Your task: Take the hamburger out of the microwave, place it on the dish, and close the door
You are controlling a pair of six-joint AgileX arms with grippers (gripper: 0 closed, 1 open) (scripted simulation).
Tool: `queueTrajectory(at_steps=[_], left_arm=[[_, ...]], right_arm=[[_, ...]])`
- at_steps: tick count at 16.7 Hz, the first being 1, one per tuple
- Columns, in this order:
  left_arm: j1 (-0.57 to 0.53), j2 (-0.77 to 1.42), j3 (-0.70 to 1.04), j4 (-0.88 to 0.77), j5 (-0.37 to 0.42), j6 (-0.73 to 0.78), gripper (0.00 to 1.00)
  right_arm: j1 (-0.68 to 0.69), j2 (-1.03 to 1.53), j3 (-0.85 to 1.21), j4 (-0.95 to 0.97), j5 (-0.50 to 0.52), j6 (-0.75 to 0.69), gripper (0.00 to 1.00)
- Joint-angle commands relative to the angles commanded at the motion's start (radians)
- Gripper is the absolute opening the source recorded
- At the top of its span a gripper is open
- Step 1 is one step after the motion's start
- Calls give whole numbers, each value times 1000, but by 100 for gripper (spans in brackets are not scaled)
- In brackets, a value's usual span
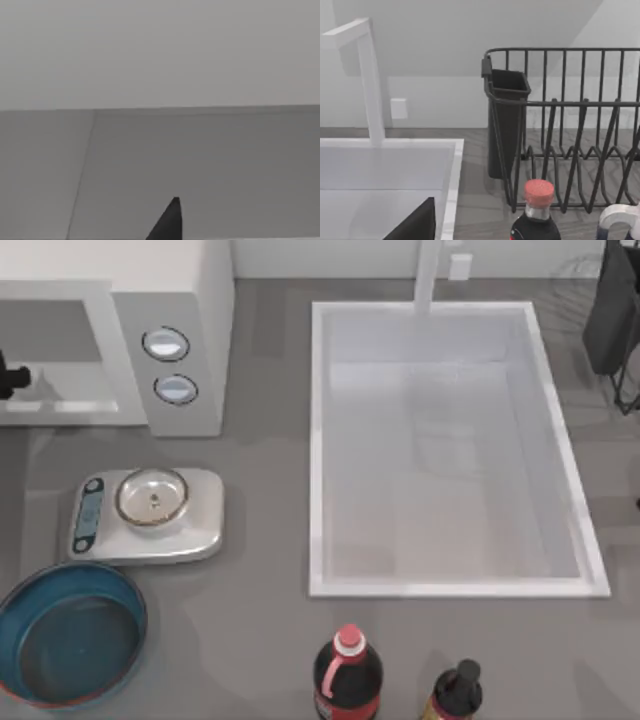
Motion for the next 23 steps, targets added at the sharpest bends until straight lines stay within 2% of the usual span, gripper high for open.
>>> queueTrajectory(at_steps=[7, 11, 16, 23], left_arm=[[-2, -15, 0, -25, -4, -7, 0], [-25, -24, 37, -148, -61, -142, 0], [-92, -39, 131, -475, -206, -504, 0], [-253, -30, 304, -1125, -479, -1231, 0]], right_arm=[[0, 0, 0, 0, 0, 0, 100], [0, 0, 0, 0, 0, 0, 100], [0, 0, 0, 0, 0, 0, 100], [0, 0, 0, 0, 0, 0, 100]])
